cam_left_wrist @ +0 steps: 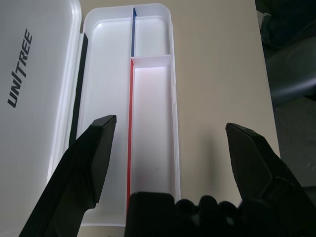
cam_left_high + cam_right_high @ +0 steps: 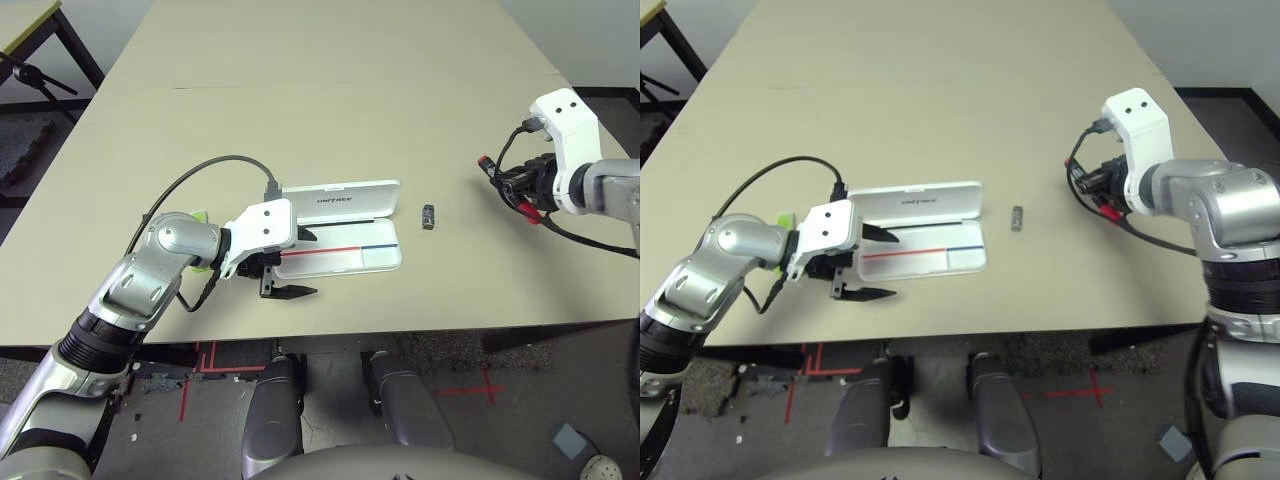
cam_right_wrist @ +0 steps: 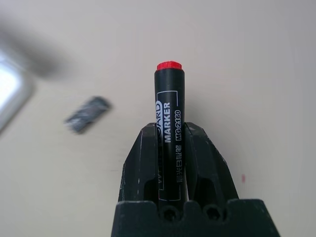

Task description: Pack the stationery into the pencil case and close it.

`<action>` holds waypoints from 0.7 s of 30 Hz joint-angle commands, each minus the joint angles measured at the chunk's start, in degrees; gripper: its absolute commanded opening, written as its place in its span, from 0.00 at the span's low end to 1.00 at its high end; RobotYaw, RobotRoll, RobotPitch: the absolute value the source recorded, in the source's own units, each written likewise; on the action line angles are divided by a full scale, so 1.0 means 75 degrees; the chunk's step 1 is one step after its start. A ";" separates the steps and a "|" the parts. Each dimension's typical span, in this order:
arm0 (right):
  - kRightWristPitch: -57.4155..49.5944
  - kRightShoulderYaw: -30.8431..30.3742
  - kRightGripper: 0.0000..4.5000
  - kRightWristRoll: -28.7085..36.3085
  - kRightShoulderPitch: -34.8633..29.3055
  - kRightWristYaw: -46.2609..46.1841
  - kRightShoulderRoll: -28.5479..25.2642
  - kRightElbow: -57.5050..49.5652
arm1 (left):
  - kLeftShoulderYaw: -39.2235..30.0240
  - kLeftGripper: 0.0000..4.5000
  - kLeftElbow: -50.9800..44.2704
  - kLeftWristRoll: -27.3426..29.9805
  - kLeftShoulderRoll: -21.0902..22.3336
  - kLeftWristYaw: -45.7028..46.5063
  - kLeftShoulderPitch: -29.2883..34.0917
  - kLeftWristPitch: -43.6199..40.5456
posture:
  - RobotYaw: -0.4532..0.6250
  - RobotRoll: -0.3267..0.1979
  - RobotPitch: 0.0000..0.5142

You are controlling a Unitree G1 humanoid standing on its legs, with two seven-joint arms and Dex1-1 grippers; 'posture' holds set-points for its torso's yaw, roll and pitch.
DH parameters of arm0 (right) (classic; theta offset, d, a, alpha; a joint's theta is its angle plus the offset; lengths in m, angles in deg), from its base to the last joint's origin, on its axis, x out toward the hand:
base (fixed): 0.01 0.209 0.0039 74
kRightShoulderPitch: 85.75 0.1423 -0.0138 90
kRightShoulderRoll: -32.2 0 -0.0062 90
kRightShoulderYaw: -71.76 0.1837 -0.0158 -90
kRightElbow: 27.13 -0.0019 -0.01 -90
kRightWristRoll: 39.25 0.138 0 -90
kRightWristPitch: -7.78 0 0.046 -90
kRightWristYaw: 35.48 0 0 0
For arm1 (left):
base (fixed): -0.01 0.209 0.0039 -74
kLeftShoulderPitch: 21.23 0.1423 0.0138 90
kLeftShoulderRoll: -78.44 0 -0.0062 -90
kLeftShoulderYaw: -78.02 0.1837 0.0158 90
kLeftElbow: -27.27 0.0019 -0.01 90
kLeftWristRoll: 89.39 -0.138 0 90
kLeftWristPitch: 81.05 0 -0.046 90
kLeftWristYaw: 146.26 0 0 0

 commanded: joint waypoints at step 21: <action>0.2906 -0.1968 0.11 -0.0886 0.1087 0.3426 0.1210 -0.1112 | -0.0302 1.00 -0.0370 0.0018 0.0514 0.0095 0.0189 -0.0304 | 0.38 0.62 0.34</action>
